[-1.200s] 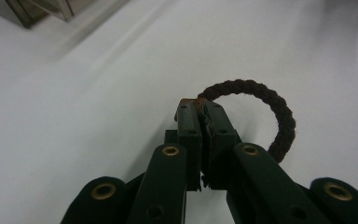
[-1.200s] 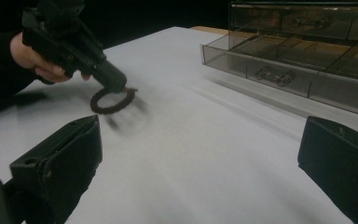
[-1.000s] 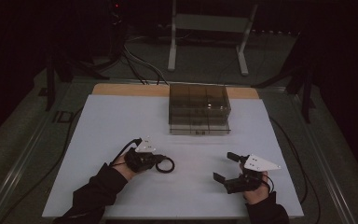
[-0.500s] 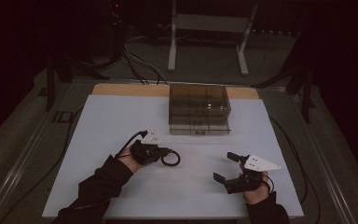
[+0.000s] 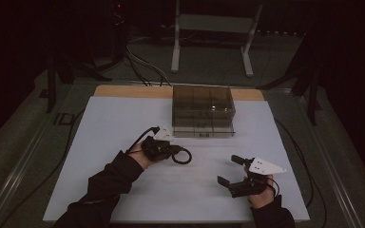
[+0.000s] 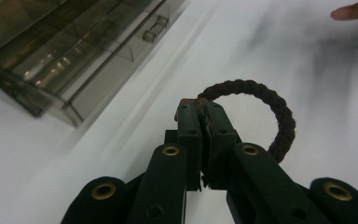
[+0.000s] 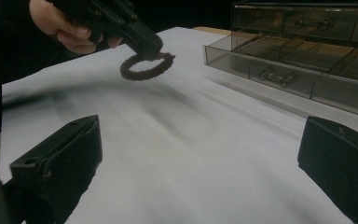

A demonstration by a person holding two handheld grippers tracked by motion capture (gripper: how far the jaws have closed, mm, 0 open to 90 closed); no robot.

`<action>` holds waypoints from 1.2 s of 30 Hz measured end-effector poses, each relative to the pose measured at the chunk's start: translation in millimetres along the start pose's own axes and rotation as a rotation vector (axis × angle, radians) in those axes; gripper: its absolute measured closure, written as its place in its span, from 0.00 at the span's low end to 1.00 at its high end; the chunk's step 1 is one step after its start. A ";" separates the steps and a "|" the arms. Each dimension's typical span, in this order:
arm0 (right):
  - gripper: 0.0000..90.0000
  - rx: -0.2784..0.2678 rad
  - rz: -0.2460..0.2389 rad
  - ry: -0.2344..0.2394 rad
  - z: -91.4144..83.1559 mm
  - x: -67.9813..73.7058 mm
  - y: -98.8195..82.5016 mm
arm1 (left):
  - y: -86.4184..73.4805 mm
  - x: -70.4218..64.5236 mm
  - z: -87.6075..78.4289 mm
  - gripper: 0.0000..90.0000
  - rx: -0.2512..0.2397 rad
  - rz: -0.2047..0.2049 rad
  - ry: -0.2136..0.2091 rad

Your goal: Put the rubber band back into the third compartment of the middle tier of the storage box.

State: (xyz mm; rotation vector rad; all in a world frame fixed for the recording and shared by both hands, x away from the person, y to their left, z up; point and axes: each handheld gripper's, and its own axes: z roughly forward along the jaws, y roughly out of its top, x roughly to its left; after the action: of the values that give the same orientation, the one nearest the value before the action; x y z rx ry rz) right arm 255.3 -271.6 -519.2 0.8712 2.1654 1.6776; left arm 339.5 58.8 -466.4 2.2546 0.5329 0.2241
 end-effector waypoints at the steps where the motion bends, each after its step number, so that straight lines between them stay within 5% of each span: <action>1: 0.00 0.000 0.002 0.001 -0.1 0.0 -0.1 | 2.4 0.2 1.1 0.98 -0.001 0.004 -0.002; 36: 0.00 -0.005 0.003 0.009 -1.6 0.1 0.3 | 67.4 16.8 33.6 0.98 -0.043 0.001 -0.009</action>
State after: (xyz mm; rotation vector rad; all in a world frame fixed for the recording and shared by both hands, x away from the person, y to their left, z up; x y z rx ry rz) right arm 254.4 -272.8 -518.5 0.8669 2.1657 1.6911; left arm 385.9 3.5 -439.2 2.2132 0.5177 0.2238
